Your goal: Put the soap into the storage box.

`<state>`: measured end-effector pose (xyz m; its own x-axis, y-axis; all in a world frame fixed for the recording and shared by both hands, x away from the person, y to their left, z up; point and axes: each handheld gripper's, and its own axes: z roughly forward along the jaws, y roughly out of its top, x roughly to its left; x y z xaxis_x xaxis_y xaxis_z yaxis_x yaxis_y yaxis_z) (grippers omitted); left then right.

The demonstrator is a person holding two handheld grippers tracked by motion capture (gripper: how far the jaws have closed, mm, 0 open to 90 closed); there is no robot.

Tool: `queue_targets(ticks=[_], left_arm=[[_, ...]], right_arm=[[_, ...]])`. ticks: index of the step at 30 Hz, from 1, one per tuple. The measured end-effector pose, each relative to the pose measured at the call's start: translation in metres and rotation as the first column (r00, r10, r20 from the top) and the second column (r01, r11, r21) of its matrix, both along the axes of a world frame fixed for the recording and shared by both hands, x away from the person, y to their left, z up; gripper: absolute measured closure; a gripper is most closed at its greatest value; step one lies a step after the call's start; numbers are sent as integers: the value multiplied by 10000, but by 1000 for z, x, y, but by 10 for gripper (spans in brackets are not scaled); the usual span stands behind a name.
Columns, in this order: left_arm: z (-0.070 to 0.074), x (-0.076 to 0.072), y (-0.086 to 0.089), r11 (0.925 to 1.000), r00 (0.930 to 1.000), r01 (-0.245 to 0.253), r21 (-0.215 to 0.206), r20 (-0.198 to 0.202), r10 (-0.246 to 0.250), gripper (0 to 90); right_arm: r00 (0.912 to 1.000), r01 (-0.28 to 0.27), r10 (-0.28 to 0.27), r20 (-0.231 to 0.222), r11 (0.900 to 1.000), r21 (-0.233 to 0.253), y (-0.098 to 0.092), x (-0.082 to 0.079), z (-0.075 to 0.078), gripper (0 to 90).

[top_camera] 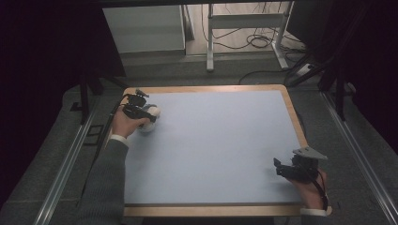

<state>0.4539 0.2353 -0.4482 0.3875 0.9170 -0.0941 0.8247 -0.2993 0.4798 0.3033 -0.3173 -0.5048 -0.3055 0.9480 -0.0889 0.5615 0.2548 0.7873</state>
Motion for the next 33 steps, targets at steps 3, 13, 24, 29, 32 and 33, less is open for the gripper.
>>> queue_targets(ticks=[3, 13, 24, 29, 32, 33], left_arm=[[-2, 3, 3, 9999, 9999, -103, -81, -66, 103, 494], [-8, 11, 8, 9983, 9983, -572, -99, -141, 571, 494], [-16, 18, 11, 9966, 9963, -821, 31, -257, 822, 494], [-20, 20, 9, 9964, 9960, -830, 155, -305, 834, 494], [-22, 21, 8, 9956, 9953, -912, 232, -311, 919, 493], [-23, 21, 7, 9958, 9955, -880, 241, -324, 888, 493]], right_arm=[[10000, -1, 1, -9, 10000, -19, 0, 0, 0, 91], [10000, 18, -18, 31, 10000, 13, -1, 0, 0, 91], [10000, 35, -36, -11, 10000, -18, -1, 0, 0, 91], [10000, 41, -41, -3, 10000, -20, -2, 0, 0, 91], [10000, 42, -42, -5, 10000, -20, -2, 0, 0, 91], [10000, 41, -41, -4, 10000, -21, -2, 0, -1, 91]])
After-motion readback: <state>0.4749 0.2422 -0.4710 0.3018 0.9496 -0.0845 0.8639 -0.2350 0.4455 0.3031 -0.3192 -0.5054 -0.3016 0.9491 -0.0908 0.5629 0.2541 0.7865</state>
